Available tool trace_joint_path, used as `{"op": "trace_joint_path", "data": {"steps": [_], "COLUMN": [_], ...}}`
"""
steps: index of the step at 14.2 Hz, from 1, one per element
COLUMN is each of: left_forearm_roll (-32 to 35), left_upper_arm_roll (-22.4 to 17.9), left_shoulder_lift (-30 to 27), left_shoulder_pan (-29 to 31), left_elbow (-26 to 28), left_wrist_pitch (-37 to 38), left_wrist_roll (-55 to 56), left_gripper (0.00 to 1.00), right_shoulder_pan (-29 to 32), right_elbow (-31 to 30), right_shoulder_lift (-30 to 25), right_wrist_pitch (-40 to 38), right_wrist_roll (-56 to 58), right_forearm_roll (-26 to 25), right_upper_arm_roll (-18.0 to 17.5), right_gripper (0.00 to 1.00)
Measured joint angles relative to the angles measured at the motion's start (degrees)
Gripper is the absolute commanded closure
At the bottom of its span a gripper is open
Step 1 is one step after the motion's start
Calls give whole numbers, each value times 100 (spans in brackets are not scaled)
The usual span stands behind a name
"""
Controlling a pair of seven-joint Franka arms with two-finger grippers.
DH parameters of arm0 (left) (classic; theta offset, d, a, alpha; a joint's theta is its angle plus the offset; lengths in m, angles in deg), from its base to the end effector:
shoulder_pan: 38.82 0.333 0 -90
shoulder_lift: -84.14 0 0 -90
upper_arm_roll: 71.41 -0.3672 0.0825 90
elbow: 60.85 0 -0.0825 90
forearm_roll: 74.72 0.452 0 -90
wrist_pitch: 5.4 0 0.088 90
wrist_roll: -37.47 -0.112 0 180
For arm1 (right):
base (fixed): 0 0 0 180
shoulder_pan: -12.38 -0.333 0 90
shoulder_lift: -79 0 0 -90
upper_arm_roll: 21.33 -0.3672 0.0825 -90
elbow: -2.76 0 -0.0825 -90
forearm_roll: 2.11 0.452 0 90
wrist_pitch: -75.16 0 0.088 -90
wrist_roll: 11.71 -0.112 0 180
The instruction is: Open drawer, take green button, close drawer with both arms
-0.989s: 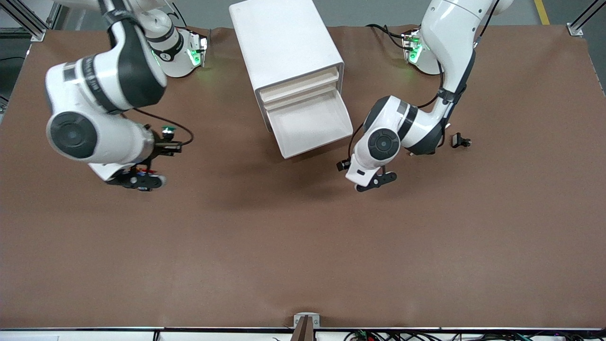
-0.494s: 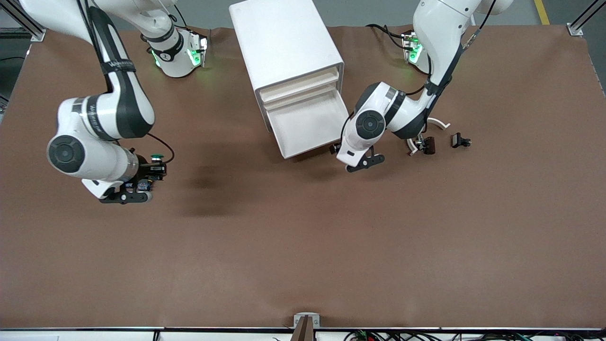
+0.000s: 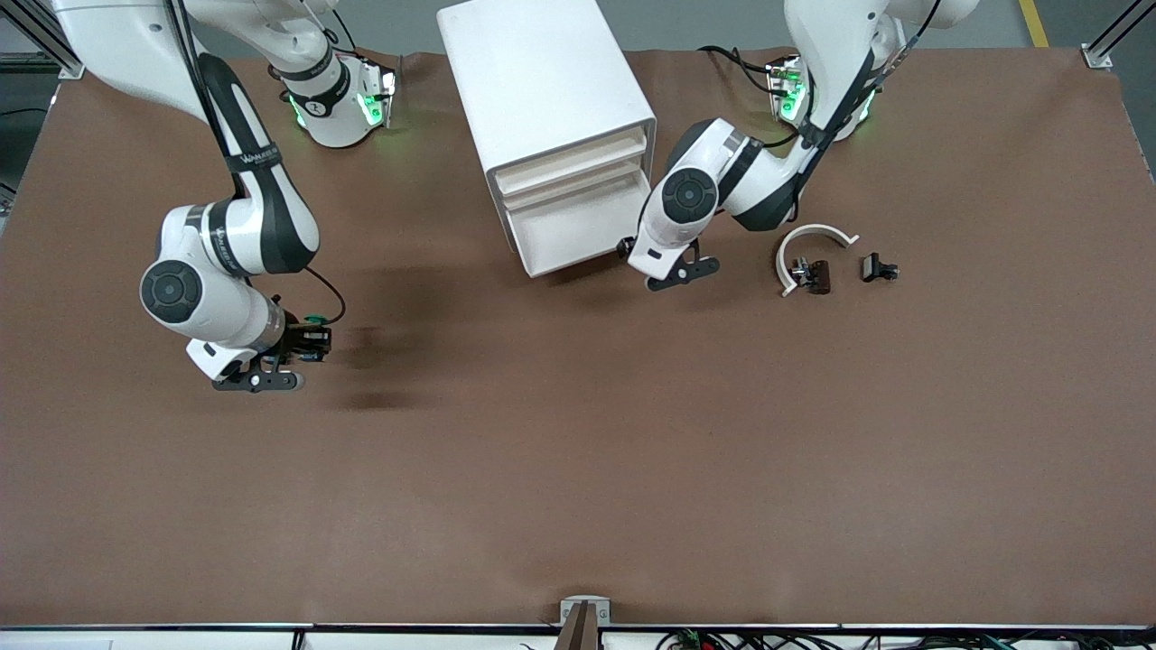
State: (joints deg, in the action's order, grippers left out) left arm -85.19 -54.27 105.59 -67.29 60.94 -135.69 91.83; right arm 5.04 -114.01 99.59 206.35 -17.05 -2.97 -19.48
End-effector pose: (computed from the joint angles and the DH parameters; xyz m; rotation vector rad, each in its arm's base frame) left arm 0.4229 -0.4408 0.2138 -3.0555 -0.4531 0.4967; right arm 0.6457 0.0621 0.2504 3.1050 0.0226 -0.1631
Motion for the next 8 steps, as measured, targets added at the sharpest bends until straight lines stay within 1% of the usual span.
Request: {"op": "trace_joint_path", "data": {"steps": [4,8], "left_forearm_roll": [-218,-278], "left_upper_arm_roll": [419,623], "left_shoulder_lift": [46,126], "left_shoulder_pan": [-30,-33], "left_elbow": [80,89], "left_wrist_pitch": [0,-1], "left_wrist_roll": [35,36], "left_gripper": [0,0], "right_shoulder_pan": [87,162], "right_elbow": [1,1], "right_shoulder_lift": [366,623], "right_wrist_pitch": [419,629], "right_wrist_roll": [15,19], "right_forearm_roll": [-160,-167], "right_upper_arm_roll": [0,0], "right_gripper": [84,83]}}
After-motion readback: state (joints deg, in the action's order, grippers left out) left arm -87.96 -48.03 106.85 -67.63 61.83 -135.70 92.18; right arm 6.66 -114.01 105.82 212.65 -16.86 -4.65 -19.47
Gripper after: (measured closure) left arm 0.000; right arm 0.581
